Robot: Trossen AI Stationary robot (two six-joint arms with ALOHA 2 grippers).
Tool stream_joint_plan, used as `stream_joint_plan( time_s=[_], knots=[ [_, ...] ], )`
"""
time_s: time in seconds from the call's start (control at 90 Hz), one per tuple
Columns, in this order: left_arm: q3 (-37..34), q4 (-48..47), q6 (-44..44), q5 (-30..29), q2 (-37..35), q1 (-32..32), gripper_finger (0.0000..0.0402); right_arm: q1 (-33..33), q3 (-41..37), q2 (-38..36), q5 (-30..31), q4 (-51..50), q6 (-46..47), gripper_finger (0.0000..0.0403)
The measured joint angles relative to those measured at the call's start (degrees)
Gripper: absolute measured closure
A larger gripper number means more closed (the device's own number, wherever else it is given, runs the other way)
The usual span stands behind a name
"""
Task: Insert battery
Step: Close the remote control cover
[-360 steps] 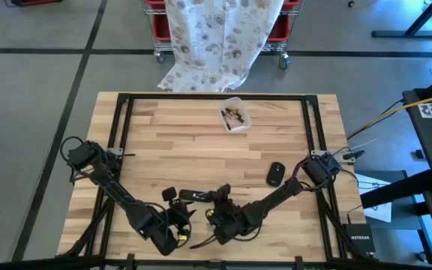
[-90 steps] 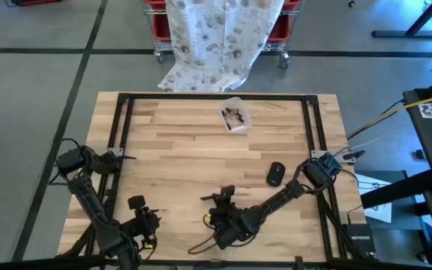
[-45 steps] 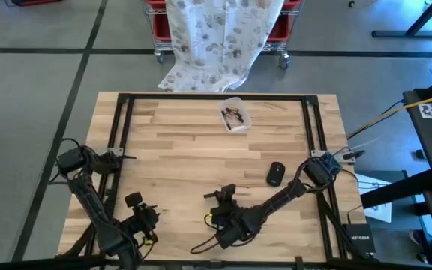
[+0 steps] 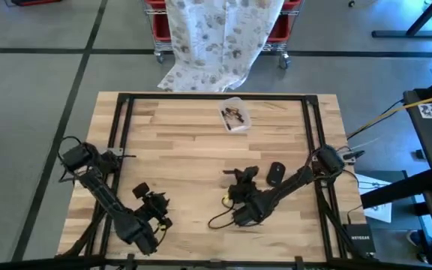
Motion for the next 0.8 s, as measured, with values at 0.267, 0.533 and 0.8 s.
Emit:
stream_joint_plan(
  time_s=[0.267, 0.533, 0.8],
  knots=[
    [-3.34, 13.52, 14.60, -2.91, -5.19, 3.94, 0.0286, 0.92, -16.19, -8.93, -7.04, 30.64, -9.67, 0.0403],
    [-10.35, 18.91, 12.92, -2.07, -10.29, 5.66, 0.0288, -0.01, -23.63, -10.11, -15.63, 40.25, -13.74, 0.0403],
    [-28.51, 41.46, 16.75, -8.62, -25.83, 3.80, 0.0344, -0.04, -39.45, -26.23, -20.39, 51.81, -10.95, 0.0402]
  ],
)
